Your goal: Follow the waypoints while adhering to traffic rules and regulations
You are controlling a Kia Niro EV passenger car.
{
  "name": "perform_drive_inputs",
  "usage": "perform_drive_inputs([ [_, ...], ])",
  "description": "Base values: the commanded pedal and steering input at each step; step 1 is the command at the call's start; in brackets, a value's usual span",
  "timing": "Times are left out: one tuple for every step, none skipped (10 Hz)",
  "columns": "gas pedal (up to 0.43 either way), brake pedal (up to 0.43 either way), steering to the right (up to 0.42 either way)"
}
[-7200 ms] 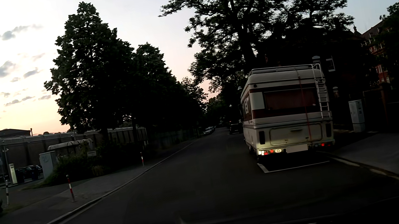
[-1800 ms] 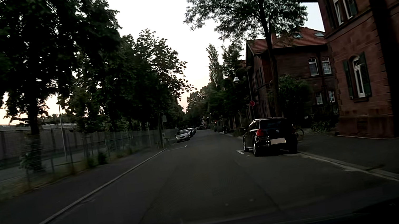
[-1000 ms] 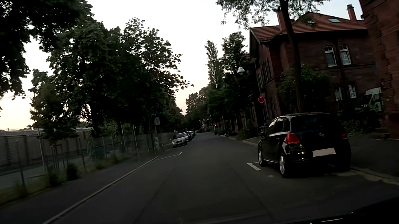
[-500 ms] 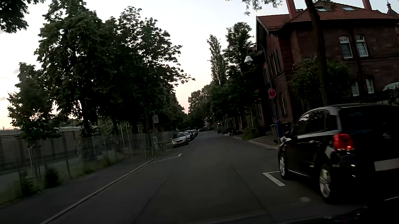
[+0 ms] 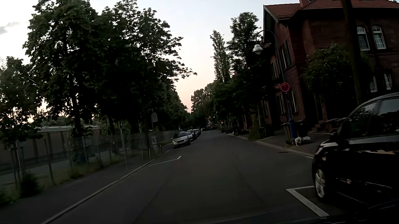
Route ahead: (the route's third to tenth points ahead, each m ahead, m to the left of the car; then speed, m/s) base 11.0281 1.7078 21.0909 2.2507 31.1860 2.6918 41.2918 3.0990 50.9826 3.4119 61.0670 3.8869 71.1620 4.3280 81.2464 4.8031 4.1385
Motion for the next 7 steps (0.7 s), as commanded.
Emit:
perform_drive_inputs([
  [0.000,0.256,-0.021],
  [0.000,0.256,-0.024],
  [0.000,0.262,-0.024],
  [0.000,0.262,-0.024],
  [0.000,0.268,-0.024],
  [0.000,0.268,-0.024],
  [0.000,0.268,-0.024],
])
